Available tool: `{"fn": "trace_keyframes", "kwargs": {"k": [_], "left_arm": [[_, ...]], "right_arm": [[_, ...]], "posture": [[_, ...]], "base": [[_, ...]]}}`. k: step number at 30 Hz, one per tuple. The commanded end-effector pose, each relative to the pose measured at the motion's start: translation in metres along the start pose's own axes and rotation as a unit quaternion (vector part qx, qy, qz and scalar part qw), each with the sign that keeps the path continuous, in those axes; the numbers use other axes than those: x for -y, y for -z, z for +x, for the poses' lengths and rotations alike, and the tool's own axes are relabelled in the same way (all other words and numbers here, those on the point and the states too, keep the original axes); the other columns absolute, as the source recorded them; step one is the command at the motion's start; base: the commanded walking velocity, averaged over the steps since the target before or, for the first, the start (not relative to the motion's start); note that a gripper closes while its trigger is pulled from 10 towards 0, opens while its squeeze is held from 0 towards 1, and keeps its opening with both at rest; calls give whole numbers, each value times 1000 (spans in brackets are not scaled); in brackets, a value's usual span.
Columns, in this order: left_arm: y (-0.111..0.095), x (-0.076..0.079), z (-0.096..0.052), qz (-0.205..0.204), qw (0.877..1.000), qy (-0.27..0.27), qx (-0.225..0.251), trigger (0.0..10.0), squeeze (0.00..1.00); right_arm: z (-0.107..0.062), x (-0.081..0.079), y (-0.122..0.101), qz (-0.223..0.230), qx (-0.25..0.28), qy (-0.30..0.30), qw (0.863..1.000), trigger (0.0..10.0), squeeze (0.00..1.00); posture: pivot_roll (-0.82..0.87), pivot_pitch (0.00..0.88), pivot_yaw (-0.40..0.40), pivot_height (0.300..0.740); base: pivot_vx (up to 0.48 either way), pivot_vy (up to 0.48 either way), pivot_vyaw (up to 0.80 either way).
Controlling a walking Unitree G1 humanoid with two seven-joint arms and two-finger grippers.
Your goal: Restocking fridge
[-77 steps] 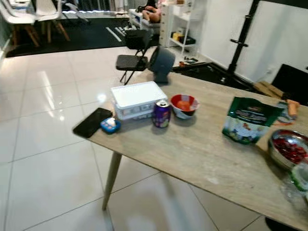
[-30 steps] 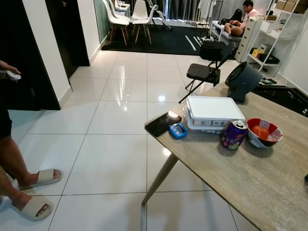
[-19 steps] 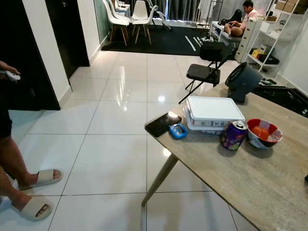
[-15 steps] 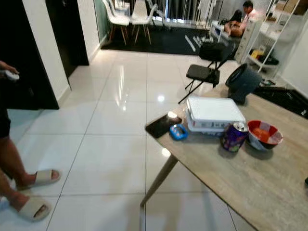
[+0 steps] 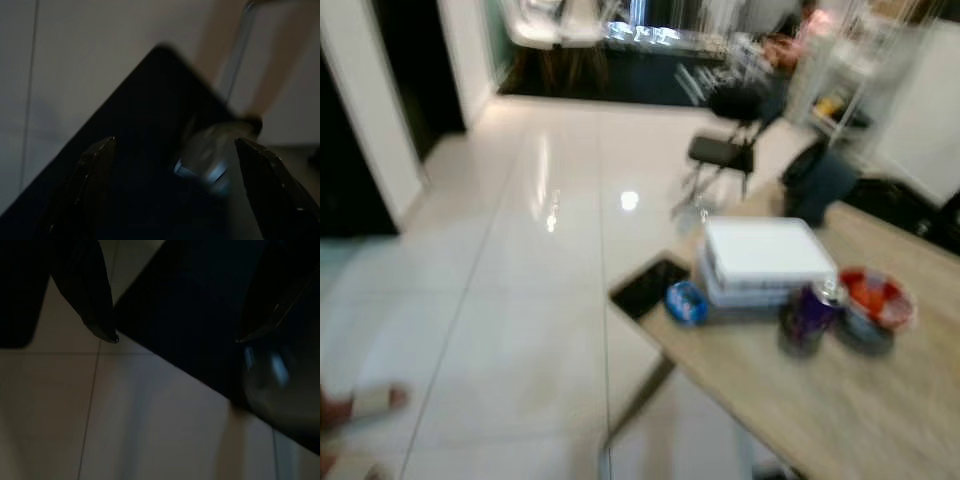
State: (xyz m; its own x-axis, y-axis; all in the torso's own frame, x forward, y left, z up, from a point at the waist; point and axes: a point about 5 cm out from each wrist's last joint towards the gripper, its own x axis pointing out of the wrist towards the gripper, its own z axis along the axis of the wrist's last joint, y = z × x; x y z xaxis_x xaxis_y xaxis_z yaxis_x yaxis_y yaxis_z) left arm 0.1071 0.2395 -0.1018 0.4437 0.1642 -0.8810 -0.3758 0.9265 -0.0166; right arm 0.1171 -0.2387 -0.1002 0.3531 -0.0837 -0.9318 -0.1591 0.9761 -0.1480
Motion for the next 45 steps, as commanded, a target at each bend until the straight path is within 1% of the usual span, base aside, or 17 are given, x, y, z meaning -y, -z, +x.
{"fn": "trace_keyframes", "kwargs": {"k": [1,16,30,45], "left_arm": [[8,1,-1,-5,1000,1,-10,10000,0],[6,2,-1,-5,1000,5,-8,10000,0],[10,7,-1,-7,1000,10,-13,10000,0],[12,8,-1,-6,1000,15,-18,10000,0]], "right_arm": [[-1,3,6,2,-13,3,1000,10000,0],[-1,3,4,-1,-12,-3,1000,10000,0],[-2,6,8,-3,-26,-1,1000,10000,0],[-3,2,21,-3,-52,-16,999,10000,0]], "posture": [[21,0,-69,740],[25,0,-72,740],[19,0,-75,740],[13,0,-71,740]], "base": [[0,0,0],[0,0,0],[0,0,0],[0,0,-758]]}}
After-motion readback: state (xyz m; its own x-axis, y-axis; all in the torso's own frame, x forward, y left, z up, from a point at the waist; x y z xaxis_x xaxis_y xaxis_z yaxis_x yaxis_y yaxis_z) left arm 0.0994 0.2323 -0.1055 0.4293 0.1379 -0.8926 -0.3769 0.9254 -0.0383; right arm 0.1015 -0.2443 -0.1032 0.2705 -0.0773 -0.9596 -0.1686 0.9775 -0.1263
